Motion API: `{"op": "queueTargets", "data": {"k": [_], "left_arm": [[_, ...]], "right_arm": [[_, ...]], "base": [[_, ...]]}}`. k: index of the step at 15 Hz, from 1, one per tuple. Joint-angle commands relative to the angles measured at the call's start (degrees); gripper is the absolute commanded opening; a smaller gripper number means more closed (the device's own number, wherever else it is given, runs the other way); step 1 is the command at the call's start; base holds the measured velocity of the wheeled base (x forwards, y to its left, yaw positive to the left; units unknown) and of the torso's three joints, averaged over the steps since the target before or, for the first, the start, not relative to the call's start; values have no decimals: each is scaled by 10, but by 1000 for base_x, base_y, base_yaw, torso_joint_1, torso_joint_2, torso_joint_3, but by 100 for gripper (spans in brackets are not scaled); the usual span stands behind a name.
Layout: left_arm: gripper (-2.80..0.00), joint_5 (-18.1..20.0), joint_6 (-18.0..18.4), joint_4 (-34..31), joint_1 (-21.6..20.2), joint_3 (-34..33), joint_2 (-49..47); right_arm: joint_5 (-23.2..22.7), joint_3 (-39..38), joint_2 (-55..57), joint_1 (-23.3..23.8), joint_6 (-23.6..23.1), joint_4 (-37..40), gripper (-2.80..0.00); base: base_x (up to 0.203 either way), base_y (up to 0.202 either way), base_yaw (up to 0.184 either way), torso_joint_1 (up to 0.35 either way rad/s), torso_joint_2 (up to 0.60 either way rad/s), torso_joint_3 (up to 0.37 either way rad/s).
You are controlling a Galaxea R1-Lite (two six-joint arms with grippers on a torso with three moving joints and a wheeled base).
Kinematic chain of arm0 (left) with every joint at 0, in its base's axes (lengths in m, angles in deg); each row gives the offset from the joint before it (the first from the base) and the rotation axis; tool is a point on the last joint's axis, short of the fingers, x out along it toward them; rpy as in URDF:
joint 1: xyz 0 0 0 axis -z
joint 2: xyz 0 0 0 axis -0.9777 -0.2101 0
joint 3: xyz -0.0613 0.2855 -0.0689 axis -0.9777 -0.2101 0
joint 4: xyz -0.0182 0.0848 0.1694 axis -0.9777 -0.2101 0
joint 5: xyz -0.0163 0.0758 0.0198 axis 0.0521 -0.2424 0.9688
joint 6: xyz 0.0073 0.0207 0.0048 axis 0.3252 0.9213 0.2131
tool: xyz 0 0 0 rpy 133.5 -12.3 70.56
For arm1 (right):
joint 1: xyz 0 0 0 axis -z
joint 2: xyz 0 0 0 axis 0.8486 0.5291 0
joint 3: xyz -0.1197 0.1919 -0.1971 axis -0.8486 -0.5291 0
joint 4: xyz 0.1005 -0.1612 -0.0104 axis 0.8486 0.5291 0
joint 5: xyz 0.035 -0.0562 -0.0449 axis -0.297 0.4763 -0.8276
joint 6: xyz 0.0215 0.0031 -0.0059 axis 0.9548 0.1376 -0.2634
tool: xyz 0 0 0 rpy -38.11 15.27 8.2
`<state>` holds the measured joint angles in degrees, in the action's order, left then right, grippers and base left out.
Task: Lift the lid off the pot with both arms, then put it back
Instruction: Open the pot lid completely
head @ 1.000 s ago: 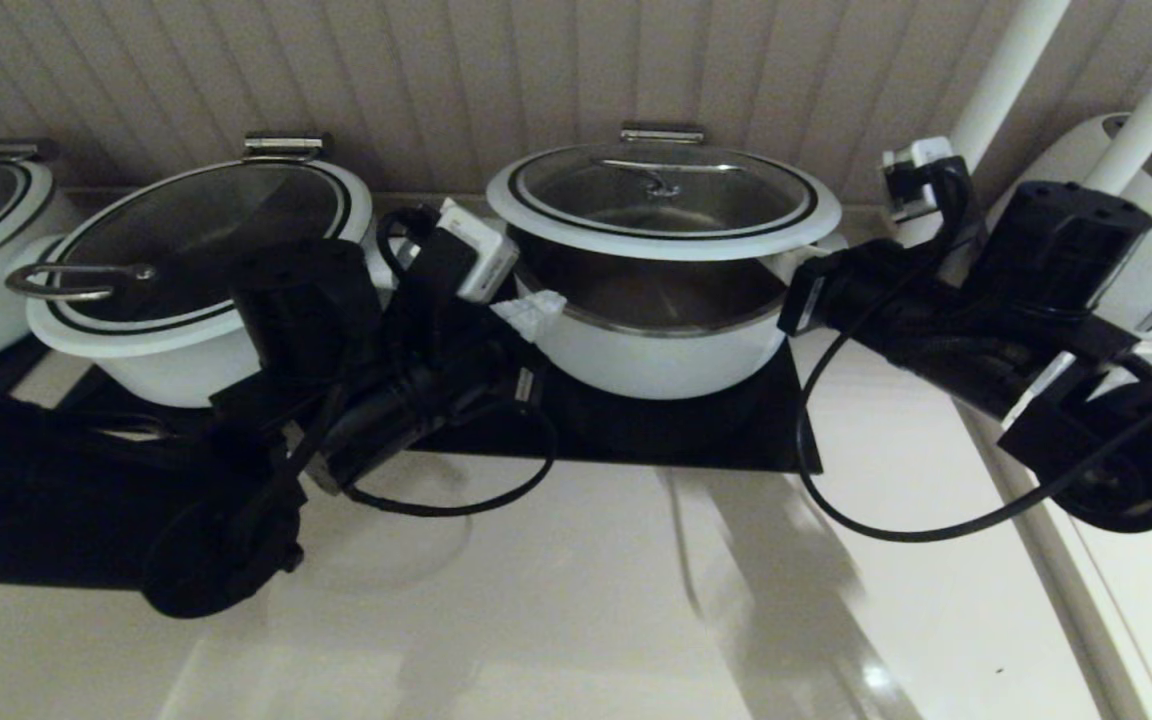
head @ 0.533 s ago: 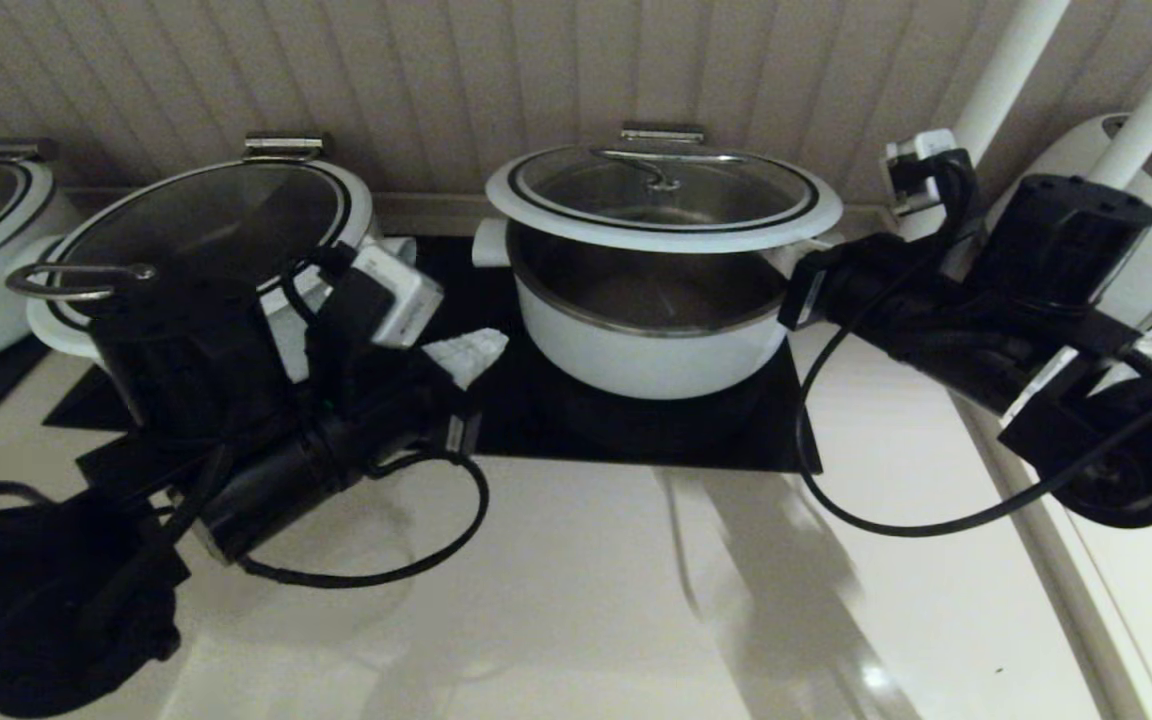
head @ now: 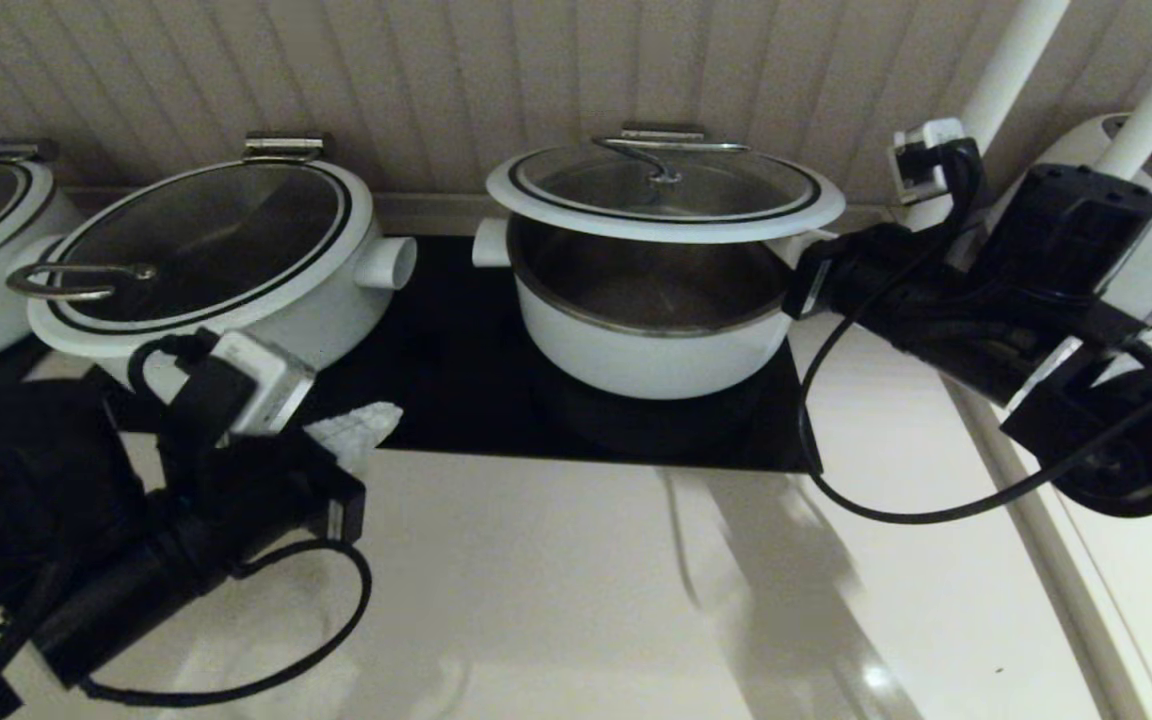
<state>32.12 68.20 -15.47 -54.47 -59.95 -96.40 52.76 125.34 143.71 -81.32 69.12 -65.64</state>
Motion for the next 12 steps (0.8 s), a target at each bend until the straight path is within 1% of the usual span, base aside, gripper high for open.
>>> {"op": "queueTargets", "data": {"k": [1,2,3,5,6,8,10,11,12], "left_arm": [[-280,-29,-25,3,-4,-50,39],[-280,-38,-45,3,-4,-67,52],[-280,-43,-56,3,-4,-86,68],[-280,-45,-61,2,-5,-136,104],[-280,-45,-63,1,-14,-162,123],[-280,-45,-67,-2,-59,-201,152],[-280,-46,-80,-33,-89,-205,179],[-280,-55,-83,-51,-105,-205,193],[-280,-74,-86,-69,-115,-205,205]], "right_arm": [[-1,1,-1,0,0,-4,-280],[-1,1,-1,0,0,-4,-280],[-1,1,-1,-1,0,-4,-280],[-1,1,-2,0,0,-4,-280],[-1,1,-2,-1,0,-5,-280],[-1,1,-2,-1,0,-5,-280],[-1,1,-3,-1,0,-5,-280],[-1,1,-4,0,0,-5,-280],[-1,1,-5,-1,0,-5,-280]], "base": [[0,0,0,0,0,0],[0,0,0,0,0,0],[0,0,0,0,0,0],[0,0,0,0,0,0],[0,0,0,0,0,0],[0,0,0,0,0,0],[0,0,0,0,0,0],[0,0,0,0,0,0],[0,0,0,0,0,0]]}}
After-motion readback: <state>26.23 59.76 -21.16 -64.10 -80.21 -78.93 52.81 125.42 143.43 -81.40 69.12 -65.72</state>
